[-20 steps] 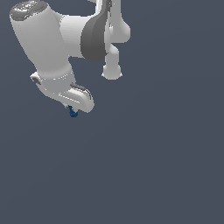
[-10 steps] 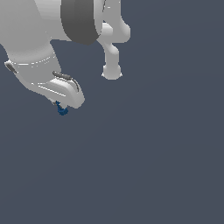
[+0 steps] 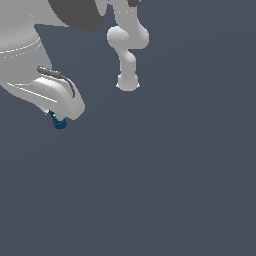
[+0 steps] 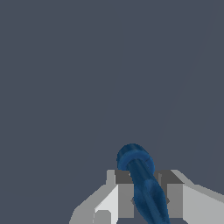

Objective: Pick up the object and move it to a goal position.

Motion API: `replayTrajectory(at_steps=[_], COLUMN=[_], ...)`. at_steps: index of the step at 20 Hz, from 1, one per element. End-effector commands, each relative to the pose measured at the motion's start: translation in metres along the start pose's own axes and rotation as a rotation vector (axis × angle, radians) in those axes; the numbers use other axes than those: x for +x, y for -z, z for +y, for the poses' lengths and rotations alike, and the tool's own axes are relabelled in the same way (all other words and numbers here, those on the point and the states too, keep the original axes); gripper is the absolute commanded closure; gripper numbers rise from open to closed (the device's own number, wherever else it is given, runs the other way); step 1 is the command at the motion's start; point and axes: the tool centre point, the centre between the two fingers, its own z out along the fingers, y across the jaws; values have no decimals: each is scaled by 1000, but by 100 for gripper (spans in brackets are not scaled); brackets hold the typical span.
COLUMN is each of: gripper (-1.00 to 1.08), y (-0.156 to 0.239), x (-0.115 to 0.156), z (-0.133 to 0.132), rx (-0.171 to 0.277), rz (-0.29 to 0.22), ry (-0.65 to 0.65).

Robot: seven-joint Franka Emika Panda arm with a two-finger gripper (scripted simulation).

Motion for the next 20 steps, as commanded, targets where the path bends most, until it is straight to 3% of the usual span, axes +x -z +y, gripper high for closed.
replayTrajectory(at_steps=[1,20], gripper=[108,108], y=[8,38], x=[5,26], z=[0,1], rx=[0,1], rz=[0,0], ry=[0,0])
